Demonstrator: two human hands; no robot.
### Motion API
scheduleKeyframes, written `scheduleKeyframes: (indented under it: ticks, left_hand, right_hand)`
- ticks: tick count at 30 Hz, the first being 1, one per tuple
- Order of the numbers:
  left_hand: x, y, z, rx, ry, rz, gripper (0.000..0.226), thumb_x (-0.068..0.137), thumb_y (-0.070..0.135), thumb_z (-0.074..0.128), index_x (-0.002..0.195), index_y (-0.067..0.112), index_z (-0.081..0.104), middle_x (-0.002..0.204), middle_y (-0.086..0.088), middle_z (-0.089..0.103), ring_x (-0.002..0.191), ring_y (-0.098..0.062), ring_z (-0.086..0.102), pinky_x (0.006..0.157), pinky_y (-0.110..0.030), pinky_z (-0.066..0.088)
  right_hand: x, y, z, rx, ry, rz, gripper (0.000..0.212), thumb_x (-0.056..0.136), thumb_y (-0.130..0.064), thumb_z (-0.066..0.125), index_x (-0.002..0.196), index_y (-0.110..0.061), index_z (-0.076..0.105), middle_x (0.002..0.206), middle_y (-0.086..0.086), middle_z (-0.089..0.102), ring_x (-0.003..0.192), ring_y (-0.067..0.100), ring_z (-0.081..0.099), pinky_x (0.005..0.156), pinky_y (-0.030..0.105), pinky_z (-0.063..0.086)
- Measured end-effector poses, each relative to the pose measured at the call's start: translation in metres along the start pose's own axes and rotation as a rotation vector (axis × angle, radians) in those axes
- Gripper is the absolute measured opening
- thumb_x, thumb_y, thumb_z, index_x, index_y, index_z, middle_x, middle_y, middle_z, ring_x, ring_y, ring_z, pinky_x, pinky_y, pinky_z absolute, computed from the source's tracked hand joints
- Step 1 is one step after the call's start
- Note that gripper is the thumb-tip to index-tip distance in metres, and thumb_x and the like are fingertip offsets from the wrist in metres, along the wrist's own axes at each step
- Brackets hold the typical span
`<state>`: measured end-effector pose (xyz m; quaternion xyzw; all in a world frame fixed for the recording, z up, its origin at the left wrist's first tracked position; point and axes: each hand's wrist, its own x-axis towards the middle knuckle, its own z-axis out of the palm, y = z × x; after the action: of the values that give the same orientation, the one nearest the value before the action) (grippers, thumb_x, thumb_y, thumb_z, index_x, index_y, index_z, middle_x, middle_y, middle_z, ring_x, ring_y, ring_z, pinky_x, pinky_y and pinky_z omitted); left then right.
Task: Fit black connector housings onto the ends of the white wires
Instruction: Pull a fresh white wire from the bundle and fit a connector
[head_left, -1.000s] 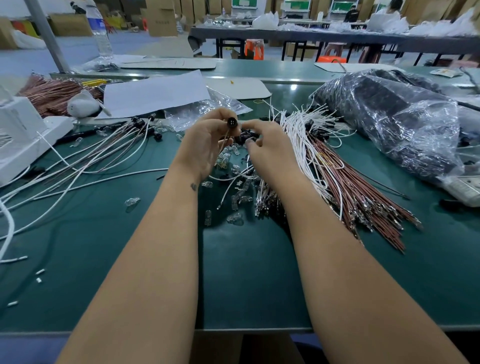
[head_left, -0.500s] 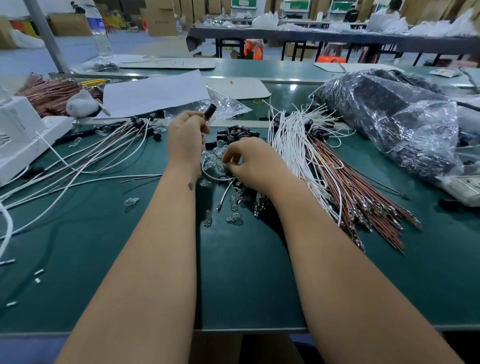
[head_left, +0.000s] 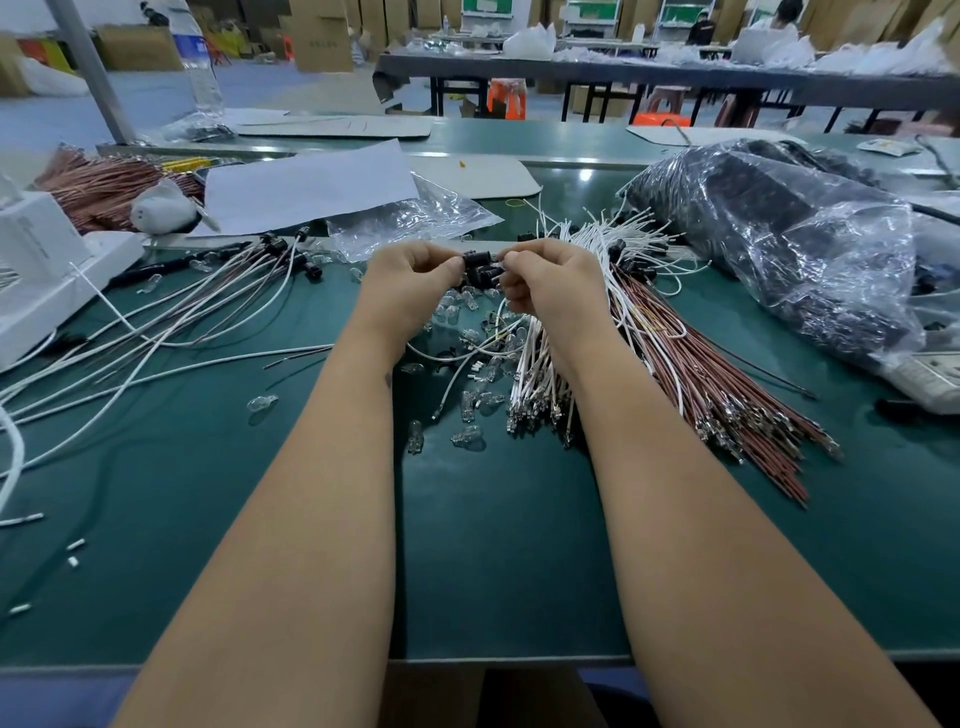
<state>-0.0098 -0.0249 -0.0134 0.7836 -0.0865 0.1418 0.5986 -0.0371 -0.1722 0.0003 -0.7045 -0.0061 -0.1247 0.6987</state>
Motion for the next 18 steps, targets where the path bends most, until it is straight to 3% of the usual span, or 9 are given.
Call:
scheduleKeyframes:
  ticks: [7, 14, 18]
  left_hand:
    - [-0.0001, 0.0005, 0.0009, 0.030, -0.023, 0.025, 0.015, 0.092, 0.018, 0.064, 0.080, 0.027, 0.068, 0.069, 0.012, 0.066, 0.055, 0.011, 0.056, 0.055, -0.004, 0.041]
    - [0.0007, 0.0005, 0.0027, 0.014, -0.047, 0.028, 0.010, 0.091, 0.016, 0.065, 0.086, 0.024, 0.069, 0.074, 0.009, 0.068, 0.066, 0.004, 0.061, 0.070, -0.010, 0.050]
    - [-0.0001, 0.0003, 0.0029, 0.030, -0.056, 0.036, 0.008, 0.089, 0.016, 0.067, 0.087, 0.023, 0.070, 0.074, 0.008, 0.068, 0.067, -0.001, 0.060, 0.069, -0.013, 0.050]
  right_hand:
    - [0.0000, -0.0036, -0.0044, 0.202, 0.052, 0.091, 0.015, 0.091, -0.001, 0.056, 0.077, -0.008, 0.059, 0.062, 0.005, 0.061, 0.055, 0.014, 0.054, 0.055, 0.025, 0.049]
    - [-0.0019, -0.0031, -0.0034, 0.149, 0.039, 0.074, 0.012, 0.093, -0.002, 0.057, 0.082, -0.007, 0.059, 0.065, 0.007, 0.061, 0.050, 0.011, 0.056, 0.052, 0.021, 0.050]
    - [-0.0009, -0.0024, -0.0035, 0.151, 0.046, 0.071, 0.013, 0.092, -0.004, 0.058, 0.080, -0.008, 0.060, 0.063, 0.007, 0.061, 0.048, 0.011, 0.056, 0.050, 0.021, 0.050]
